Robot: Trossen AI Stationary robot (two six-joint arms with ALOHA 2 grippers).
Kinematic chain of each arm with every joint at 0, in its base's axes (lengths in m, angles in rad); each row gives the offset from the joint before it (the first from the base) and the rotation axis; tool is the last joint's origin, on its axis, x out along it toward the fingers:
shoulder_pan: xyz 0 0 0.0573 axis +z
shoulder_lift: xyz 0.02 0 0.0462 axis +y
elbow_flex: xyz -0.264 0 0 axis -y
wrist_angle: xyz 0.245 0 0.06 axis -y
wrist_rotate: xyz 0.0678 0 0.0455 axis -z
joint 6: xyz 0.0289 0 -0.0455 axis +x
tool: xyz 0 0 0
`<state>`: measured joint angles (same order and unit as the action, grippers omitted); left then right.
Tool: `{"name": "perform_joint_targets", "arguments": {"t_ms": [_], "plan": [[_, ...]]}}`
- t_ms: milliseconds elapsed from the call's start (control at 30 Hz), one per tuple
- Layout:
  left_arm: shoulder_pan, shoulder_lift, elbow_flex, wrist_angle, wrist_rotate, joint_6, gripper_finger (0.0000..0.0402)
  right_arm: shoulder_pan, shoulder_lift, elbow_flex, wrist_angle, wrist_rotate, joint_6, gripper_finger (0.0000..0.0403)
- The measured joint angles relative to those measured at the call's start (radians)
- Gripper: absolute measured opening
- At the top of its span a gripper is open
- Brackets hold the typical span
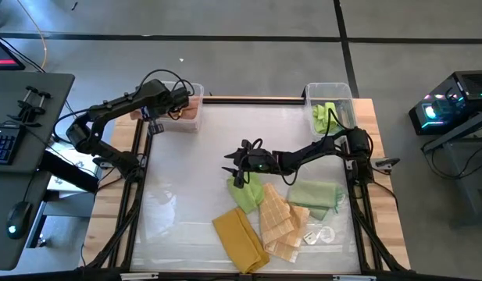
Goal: Sort towels by color in basket
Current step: Put the brown microfiber cloth into the left transparent bin
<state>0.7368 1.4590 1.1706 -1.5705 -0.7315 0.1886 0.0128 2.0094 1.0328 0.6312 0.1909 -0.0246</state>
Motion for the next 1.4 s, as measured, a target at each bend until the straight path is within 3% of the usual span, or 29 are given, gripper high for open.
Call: {"name": "perform_joint_targets", "arguments": {"t_ms": [200,300,433,633,767,933,1067,1233,1400], "plan": [[0.0,0.0,0.0,0.095,-0.135,0.008,0.0005,0.0,0.0,0.0,0.002,0.0,-0.001,0.0204],[0.001,0.0,0.0,0.22,-0.117,0.049,0.0001,0.0,0.0,0.0,0.002,0.0,-0.001,0.0204],[0.001,0.0,0.0,0.403,0.029,0.088,0.0001,0.0,0.0,0.0,0.002,0.0,-0.001,0.0204],[0.003,0.0,0.0,0.638,0.379,0.135,0.0,0.0,0.0,0.0,0.002,0.0,0.0,0.0204],[0.017,0.0,0.0,0.73,0.476,0.137,0.0,0.0,0.0,0.0,0.001,0.0,0.001,0.0204],[0.057,0.0,0.0,0.758,0.53,0.1,0.0008,0.0,0.0,0.0,-0.004,0.0,0.001,0.0204],[0.094,-0.008,0.0,0.735,0.597,0.093,0.0047,0.0,0.0,0.0,-0.006,0.0,0.001,0.0204],[0.122,-0.027,0.052,0.603,0.589,0.044,0.0104,0.0,0.0,0.0,-0.006,0.0,0.001,0.0204],[0.135,-0.028,0.146,0.464,0.565,0.023,0.0125,0.0,0.0,0.0,-0.006,0.0,0.001,0.0204]]}}
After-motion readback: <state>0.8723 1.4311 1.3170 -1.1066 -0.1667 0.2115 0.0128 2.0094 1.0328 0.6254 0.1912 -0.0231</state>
